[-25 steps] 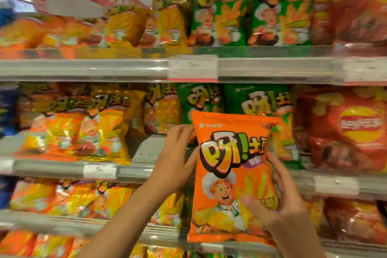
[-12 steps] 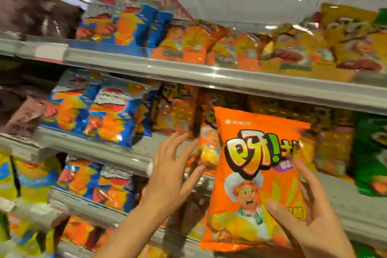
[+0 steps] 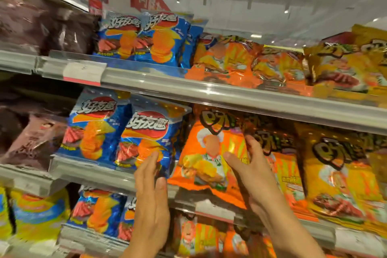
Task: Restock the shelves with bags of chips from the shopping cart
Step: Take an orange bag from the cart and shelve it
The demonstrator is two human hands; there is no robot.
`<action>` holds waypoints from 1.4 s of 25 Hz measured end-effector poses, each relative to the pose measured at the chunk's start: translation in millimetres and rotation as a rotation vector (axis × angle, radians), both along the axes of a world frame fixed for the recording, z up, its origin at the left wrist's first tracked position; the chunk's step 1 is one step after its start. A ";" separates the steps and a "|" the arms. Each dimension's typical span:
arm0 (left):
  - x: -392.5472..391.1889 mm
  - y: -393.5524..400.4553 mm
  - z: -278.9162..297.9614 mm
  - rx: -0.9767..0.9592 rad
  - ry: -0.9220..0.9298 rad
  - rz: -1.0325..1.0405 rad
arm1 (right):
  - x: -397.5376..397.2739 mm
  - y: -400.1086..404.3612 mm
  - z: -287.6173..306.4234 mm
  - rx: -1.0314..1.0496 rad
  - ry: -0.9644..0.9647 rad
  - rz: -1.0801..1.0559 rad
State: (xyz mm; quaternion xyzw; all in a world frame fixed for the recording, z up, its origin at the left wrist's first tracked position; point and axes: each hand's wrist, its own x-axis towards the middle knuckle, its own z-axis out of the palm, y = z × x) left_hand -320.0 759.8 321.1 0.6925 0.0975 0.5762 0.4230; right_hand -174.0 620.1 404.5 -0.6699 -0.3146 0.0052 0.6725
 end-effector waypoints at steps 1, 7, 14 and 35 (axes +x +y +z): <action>-5.0 4.0 -0.8 0.069 0.014 0.045 | 2.0 8.1 0.8 -0.015 -0.008 -0.032; -2.5 21.6 -11.5 0.529 0.361 0.137 | 1.0 41.0 -11.4 -0.117 -0.095 -0.160; 7.0 24.9 -25.6 0.836 0.557 0.320 | 5.5 33.2 -17.6 -0.318 -0.209 -0.131; 69.2 -201.8 -28.6 0.473 0.178 -0.124 | 0.0 -234.2 -54.7 -0.087 -0.342 -0.340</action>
